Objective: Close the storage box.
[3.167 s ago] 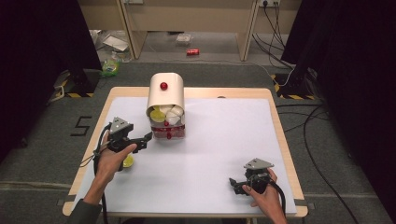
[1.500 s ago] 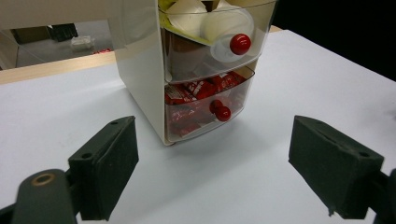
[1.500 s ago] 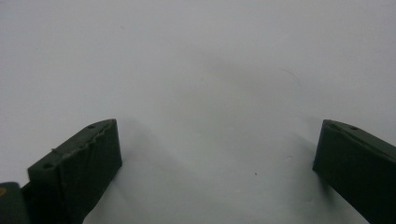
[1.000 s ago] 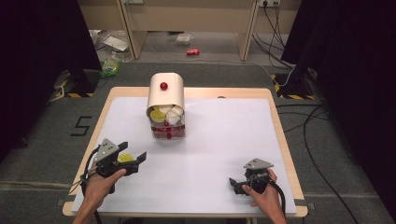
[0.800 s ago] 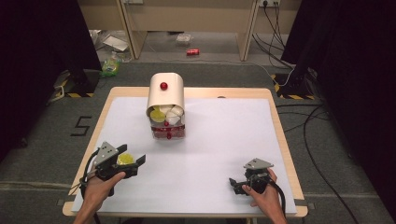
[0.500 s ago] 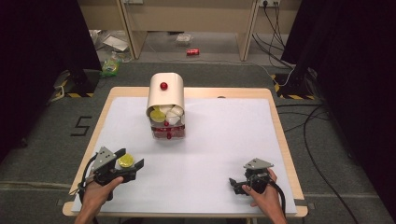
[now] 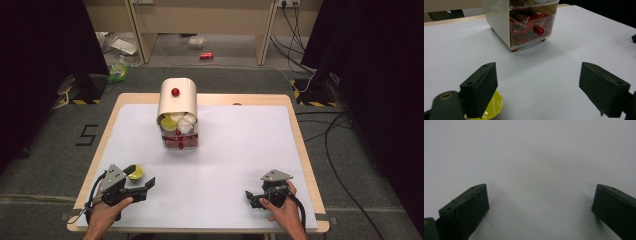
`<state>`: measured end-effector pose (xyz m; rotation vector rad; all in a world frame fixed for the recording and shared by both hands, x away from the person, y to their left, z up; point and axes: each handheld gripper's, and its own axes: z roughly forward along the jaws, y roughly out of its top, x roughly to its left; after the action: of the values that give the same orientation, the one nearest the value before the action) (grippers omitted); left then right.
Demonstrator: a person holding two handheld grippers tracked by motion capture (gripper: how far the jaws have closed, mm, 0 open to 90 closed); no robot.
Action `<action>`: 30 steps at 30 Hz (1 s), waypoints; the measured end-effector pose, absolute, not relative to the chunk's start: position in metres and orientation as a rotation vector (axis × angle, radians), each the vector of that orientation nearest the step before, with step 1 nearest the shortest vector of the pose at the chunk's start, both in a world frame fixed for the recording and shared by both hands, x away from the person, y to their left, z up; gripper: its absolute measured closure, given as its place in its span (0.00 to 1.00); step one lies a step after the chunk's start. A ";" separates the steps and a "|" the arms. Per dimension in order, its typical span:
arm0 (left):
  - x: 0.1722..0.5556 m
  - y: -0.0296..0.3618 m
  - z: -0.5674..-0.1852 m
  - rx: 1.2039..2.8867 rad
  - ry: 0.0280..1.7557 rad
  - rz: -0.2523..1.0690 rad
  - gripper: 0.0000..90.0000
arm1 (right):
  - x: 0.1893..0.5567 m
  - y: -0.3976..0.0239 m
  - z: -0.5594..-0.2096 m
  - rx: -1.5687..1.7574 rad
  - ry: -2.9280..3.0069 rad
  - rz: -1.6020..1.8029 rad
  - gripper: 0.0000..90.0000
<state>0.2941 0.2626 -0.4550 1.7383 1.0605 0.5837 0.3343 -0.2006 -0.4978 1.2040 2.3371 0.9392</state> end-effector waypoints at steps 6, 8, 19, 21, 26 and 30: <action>0.290 0.262 -0.461 1.749 1.058 0.586 0.17 | 0.334 -0.201 -0.498 1.203 2.338 0.940 0.01; 0.288 0.261 -0.464 1.757 1.054 0.584 0.17 | 0.334 -0.201 -0.498 1.203 2.337 0.939 0.01; 0.278 0.268 -0.480 1.787 1.074 0.590 0.17 | 0.334 -0.201 -0.498 1.204 2.338 0.939 0.01; 0.276 0.270 -0.483 1.777 1.081 0.591 0.17 | 0.334 -0.201 -0.498 1.204 2.337 0.939 0.01; 0.271 0.275 -0.487 1.773 1.094 0.588 0.17 | 0.334 -0.201 -0.498 1.204 2.338 0.938 0.01; 0.267 0.279 -0.491 1.790 1.098 0.586 0.17 | 0.334 -0.201 -0.498 1.204 2.338 0.939 0.01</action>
<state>0.2672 0.2791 -0.4911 1.7897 1.0979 0.5856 0.3344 -0.2006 -0.4978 1.2036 2.3381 0.9388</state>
